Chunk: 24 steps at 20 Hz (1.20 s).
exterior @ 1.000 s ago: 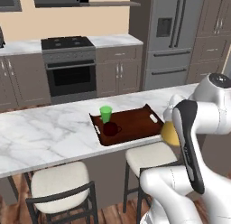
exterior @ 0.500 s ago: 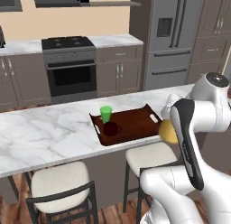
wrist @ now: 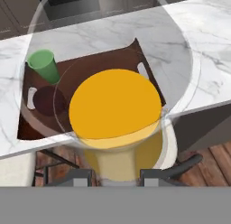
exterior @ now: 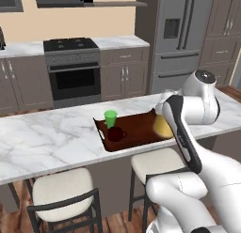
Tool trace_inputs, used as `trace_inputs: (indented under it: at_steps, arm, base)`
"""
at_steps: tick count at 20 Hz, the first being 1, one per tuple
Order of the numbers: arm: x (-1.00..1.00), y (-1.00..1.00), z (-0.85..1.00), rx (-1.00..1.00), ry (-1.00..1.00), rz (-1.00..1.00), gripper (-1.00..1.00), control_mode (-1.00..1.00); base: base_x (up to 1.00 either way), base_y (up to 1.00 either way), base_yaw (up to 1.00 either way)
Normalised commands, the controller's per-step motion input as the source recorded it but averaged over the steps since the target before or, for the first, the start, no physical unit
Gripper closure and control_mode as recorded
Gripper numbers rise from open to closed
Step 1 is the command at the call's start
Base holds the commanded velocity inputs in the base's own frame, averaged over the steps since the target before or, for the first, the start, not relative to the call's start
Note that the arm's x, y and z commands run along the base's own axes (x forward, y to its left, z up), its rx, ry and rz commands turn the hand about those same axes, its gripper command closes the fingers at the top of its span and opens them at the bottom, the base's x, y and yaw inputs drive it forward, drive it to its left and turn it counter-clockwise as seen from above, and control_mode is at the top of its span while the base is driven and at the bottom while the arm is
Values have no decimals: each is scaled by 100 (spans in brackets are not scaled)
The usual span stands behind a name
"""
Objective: There is a tray on the dining counter. Grab the cup, mug, and pitcher and place them on the tray. The pitcher may be placed next to the tray if it cannot fit the tray.
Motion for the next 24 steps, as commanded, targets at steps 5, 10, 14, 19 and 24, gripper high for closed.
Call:
trace_inputs:
  at_steps: [5, 10, 14, 19, 24]
  arm:
    - [66, 8, -17, 0, 0, 0, 100, -100]
    - [59, 5, -26, 0, 0, 0, 100, -100]
    - [59, 8, -33, 0, 0, 0, 100, -100]
    - [46, 8, -37, 0, 0, 0, 100, -100]
    - [24, 4, -28, 0, 0, 0, 100, -100]
  base:
    - [0, 0, 0]
    - [0, 0, 0]
    - [0, 0, 0]
    - [0, 0, 0]
    - [0, 0, 0]
